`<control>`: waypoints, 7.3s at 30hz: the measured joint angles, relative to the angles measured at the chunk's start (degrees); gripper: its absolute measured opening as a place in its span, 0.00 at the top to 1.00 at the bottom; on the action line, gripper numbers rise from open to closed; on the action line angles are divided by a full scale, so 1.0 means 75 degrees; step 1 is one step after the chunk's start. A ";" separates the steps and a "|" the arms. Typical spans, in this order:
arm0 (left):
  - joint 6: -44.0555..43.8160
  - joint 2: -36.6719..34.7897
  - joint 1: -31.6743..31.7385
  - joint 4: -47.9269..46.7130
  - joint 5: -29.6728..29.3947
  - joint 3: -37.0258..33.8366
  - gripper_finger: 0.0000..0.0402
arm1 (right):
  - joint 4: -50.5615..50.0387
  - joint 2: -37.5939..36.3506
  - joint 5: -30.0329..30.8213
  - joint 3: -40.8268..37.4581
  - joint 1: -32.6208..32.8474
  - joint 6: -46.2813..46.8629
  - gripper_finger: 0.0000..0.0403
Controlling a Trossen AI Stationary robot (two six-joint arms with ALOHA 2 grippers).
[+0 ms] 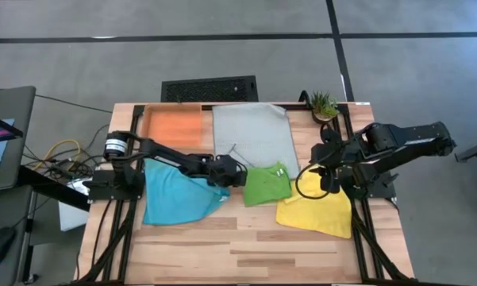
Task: Fold microfiber towels
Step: Put the green microfiber towel into the orange bin, then fold the blue microfiber towel
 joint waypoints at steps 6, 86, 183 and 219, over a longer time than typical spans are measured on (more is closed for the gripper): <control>-0.0095 0.0267 0.0000 0.0398 0.0090 0.0017 0.62 | 0.0002 0.0001 -0.0003 0.0001 0.0001 -0.0055 0.61; 0.2380 -0.1960 0.0140 -0.3467 -0.1662 0.2552 1.00 | -0.0024 0.0001 0.0006 -0.0001 0.0001 -0.0467 0.61; 1.1989 -0.1739 0.8186 -0.8499 -0.0713 0.2543 1.00 | 0.3239 0.1333 0.0542 0.0002 -0.2840 -0.1859 0.61; 1.1797 -0.1176 0.8221 -0.8860 -0.2034 0.2543 0.70 | 0.3246 0.1333 0.0548 0.0002 -0.2840 -0.1792 0.61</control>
